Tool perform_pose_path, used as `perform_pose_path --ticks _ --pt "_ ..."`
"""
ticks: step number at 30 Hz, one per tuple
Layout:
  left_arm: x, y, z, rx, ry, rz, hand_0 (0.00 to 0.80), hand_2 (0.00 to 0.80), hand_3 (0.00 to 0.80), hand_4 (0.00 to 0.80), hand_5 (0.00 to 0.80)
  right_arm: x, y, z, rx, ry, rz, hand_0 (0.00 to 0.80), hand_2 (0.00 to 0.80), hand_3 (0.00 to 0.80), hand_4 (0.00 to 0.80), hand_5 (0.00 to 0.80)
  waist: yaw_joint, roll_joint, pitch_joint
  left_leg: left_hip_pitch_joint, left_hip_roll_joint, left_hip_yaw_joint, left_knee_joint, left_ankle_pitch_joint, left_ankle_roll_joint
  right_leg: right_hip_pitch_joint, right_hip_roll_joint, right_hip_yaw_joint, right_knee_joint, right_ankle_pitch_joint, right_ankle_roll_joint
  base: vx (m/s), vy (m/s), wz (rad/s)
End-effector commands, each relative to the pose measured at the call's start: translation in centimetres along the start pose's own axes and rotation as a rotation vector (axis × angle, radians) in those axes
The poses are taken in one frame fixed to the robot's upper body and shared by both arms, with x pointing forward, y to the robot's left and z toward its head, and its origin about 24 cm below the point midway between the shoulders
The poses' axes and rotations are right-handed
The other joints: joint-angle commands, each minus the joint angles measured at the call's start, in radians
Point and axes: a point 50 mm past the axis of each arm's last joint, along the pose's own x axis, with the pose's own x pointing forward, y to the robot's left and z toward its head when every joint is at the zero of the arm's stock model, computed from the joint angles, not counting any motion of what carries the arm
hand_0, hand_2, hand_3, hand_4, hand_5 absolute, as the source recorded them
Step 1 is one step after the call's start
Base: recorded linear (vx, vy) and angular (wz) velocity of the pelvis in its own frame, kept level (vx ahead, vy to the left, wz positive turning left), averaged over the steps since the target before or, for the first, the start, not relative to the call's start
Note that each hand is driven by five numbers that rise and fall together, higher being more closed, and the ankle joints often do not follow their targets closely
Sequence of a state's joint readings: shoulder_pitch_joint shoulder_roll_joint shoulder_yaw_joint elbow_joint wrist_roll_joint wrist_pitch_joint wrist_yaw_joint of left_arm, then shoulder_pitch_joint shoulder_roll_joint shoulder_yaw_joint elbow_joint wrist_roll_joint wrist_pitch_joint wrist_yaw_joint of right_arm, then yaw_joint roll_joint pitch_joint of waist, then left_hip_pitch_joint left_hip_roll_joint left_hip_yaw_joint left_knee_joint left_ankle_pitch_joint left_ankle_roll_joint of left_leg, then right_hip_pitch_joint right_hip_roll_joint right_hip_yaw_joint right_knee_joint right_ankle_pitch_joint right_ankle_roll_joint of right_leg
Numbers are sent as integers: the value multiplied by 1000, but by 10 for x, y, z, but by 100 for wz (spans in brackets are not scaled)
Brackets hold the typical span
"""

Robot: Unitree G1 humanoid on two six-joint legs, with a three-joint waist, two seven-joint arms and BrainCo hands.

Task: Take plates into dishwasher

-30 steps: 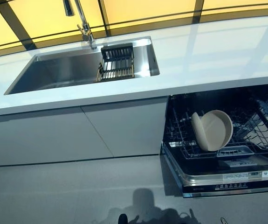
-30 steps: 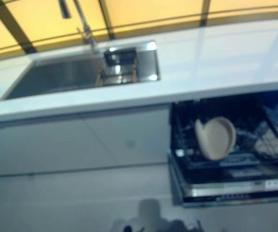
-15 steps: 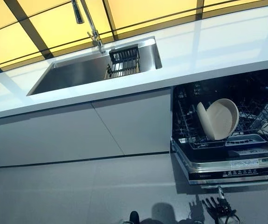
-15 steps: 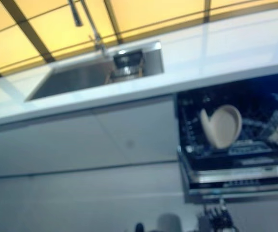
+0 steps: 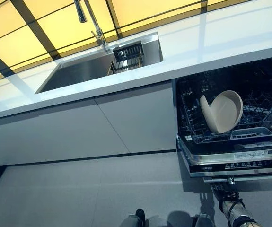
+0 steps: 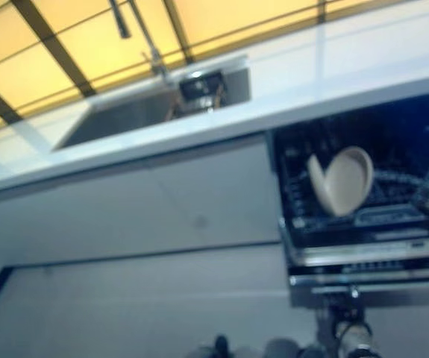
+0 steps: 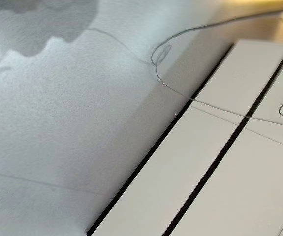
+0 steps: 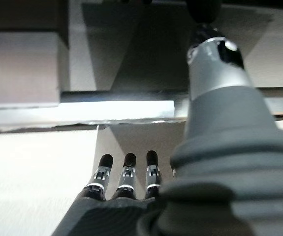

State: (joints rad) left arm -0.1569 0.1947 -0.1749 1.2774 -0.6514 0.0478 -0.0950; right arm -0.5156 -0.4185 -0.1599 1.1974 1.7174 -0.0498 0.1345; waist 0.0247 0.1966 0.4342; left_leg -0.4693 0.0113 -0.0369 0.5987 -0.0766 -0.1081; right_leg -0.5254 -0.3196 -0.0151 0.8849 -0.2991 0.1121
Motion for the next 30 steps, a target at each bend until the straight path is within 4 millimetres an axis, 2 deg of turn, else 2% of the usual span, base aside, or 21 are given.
perform_pose_path --ticks 1,2,7,12,20,27,30 --pt "-4 18 6 13 -13 43 0 0 0 0 0 7 132 3 123 -62 501 0 0 0 0 0 52 -31 -28 66 -48 33 95 -144 116 75 0 -23 -23 26 -90 16 1 -5" --pt "-4 20 5 11 -8 45 0 0 0 0 0 4 147 2 130 -65 560 0 0 0 0 0 60 -32 -32 73 -51 28 87 -141 115 85 -1 -26 -32 29 -88 0 0 0" --pt "-6 24 -1 17 9 42 0 0 0 0 0 -4 182 -3 203 -72 725 0 0 0 0 0 80 -33 -41 96 -58 18 60 -131 117 115 -3 -42 -58 38 -86 18 5 -6" --pt "-6 26 -3 22 19 40 0 0 0 0 0 -9 196 -7 231 -84 808 0 0 0 0 0 90 -35 -45 112 -57 12 37 -120 117 136 -5 -51 -77 45 -84 17 13 9" --pt "-6 26 -2 52 28 47 0 0 0 0 0 -19 224 -12 250 -105 928 0 0 0 0 0 121 -48 -64 160 -56 -15 -35 -86 112 209 -14 -90 -142 63 -75 43 3 5" --pt "-8 35 0 71 38 73 0 0 0 0 0 -22 232 -14 228 -114 927 0 0 0 0 0 140 -78 -69 191 -42 -34 -82 -65 109 264 -10 -120 -194 78 -70 48 -49 13" --pt "-10 42 -3 84 47 92 0 0 0 0 0 -16 216 -14 187 -108 849 0 0 0 0 0 146 -96 -78 220 -26 -44 -128 -45 107 297 -4 -133 -233 89 -64 96 -57 11"
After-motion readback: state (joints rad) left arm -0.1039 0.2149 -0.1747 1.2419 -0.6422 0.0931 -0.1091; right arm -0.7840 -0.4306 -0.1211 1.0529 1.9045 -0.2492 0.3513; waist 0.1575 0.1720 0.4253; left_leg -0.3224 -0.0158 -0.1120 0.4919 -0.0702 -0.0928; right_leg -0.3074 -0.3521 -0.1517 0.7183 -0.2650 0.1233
